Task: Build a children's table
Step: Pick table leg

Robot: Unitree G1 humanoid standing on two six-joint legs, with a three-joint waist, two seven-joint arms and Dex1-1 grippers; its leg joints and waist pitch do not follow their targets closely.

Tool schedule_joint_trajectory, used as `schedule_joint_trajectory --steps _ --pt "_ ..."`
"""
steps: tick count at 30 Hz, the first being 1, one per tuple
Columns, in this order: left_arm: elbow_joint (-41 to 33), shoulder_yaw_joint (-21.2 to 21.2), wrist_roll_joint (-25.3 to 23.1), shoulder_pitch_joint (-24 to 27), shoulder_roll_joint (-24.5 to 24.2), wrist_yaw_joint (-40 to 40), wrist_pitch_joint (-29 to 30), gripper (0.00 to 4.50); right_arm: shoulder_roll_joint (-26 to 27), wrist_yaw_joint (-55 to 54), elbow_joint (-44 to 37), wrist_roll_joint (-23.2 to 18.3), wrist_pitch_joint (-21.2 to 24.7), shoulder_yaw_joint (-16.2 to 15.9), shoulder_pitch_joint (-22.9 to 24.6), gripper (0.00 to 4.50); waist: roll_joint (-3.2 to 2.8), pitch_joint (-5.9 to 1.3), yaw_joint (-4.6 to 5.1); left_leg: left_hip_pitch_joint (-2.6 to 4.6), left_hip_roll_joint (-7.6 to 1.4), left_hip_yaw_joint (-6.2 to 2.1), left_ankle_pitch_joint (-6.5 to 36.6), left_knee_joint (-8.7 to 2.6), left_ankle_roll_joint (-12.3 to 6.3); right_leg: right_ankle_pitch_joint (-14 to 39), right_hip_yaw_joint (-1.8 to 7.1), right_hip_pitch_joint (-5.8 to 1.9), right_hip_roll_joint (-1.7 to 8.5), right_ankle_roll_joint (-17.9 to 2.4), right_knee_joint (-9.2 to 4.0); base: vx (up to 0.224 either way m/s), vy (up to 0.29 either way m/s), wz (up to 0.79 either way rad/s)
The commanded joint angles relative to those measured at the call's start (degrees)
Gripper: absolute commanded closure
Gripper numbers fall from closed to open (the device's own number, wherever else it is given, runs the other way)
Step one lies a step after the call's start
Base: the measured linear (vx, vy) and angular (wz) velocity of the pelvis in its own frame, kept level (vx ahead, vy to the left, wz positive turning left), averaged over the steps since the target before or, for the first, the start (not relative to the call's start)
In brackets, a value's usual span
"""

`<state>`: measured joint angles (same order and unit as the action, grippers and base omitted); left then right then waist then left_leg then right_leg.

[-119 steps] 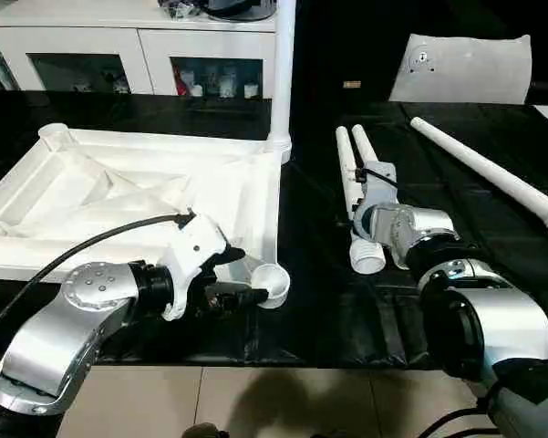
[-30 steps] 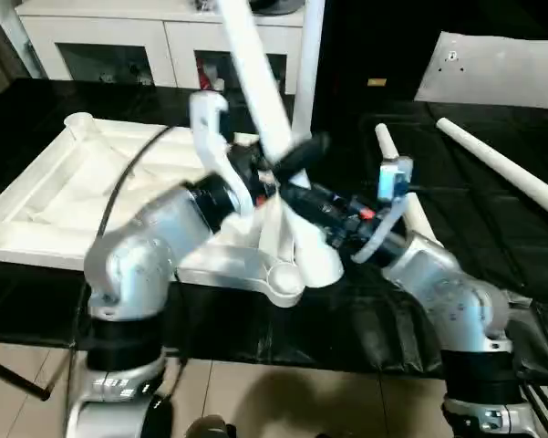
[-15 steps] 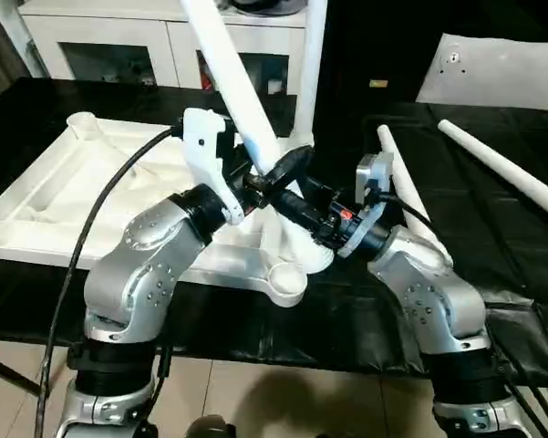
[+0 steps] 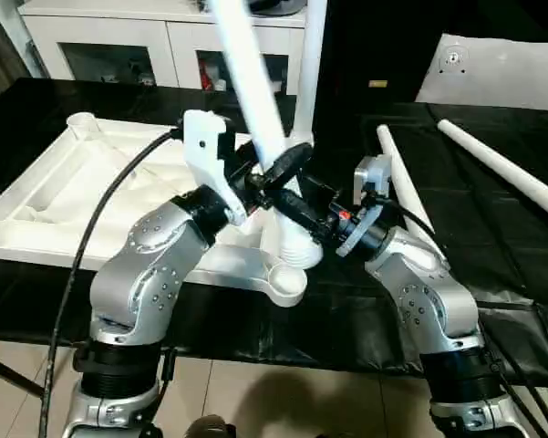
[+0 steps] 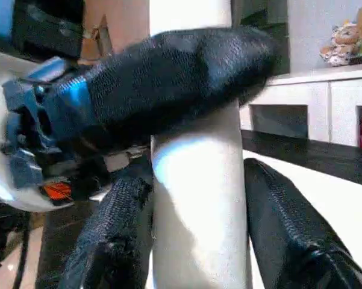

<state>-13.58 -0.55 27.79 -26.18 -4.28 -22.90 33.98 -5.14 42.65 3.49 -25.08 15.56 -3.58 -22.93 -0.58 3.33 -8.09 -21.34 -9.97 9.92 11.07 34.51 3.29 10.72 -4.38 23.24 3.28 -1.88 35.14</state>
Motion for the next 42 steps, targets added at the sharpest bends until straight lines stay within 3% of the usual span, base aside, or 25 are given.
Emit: schedule_joint_trajectory --steps 1,6,17,31,34,38,39,42 --pt "-1.1 -1.8 3.7 -1.3 1.1 1.2 2.2 2.33 -0.1 -1.6 1.4 0.7 0.3 0.9 -0.4 2.68 0.4 -4.11 0.24 0.18 -2.93 -1.06 5.1 -3.6 -2.16 10.4 3.25 -3.35 5.0 -7.3 -4.03 0.0 0.0 0.0" --pt "-0.3 -3.6 6.1 -1.9 1.2 1.5 4.0 2.51 -0.1 -1.3 1.6 0.7 -0.4 0.7 -0.3 2.68 0.24 -4.11 0.21 0.18 -2.85 -1.17 5.6 -3.62 -2.51 12.1 3.15 -3.31 4.86 -6.3 -4.34 0.0 0.0 0.0" --pt "-0.3 -0.8 3.8 -2.0 -1.4 0.5 5.1 2.68 -0.3 -1.3 1.9 1.4 -1.3 -0.1 -0.5 2.68 0.14 -4.12 0.24 0.29 -2.93 -1.2 5.7 -3.69 -2.12 11.5 3.19 -3.3 4.84 -6.3 -4.19 0.0 0.0 0.0" --pt "3.6 -4.5 4.2 -5.5 -2.2 3.3 4.8 2.68 -0.7 -2.3 2.8 2.7 -0.4 -0.7 -2.0 2.68 0.34 -4.21 0.21 0.27 -2.82 -1.15 4.6 -3.57 -2.27 10.5 3.18 -3.39 4.87 -6.5 -3.99 0.0 0.0 0.0" --pt "4.4 -5.1 4.2 -6.2 -2.4 3.6 5.0 2.68 -0.9 -1.9 2.9 2.1 0.8 -0.6 -2.2 1.99 0.34 -4.27 0.19 0.29 -2.83 -1.15 4.2 -3.52 -2.45 9.9 3.18 -3.38 4.83 -6.6 -3.89 0.0 0.0 0.0" --pt "6.0 -6.1 5.1 -7.2 -3.6 3.3 5.9 2.68 -2.2 -0.3 2.4 0.1 3.8 -0.5 -2.8 1.8 0.44 -4.23 0.14 0.28 -2.71 -1.16 4.4 -3.51 -2.7 10.5 3.13 -3.55 4.85 -6.4 -3.99 0.0 0.0 0.0" --pt "6.4 -6.3 5.4 -7.4 -4.0 3.0 6.2 2.68 -2.6 0.3 2.2 -0.6 4.9 -0.4 -2.9 1.56 0.66 -4.22 0.17 0.25 -2.75 -1.14 4.4 -3.51 -2.64 10.7 3.14 -3.54 4.85 -6.3 -3.97 0.0 0.0 0.0" --pt "7.2 -6.3 6.3 -7.9 -5.2 0.9 7.0 2.68 -3.9 1.8 1.6 -2.8 7.9 0.4 -3.5 1.34 0.41 -4.25 0.08 0.3 -2.76 -1.13 4.2 -3.49 -2.75 11.1 3.14 -3.38 4.84 -6.2 -4.01 0.0 0.0 0.0"
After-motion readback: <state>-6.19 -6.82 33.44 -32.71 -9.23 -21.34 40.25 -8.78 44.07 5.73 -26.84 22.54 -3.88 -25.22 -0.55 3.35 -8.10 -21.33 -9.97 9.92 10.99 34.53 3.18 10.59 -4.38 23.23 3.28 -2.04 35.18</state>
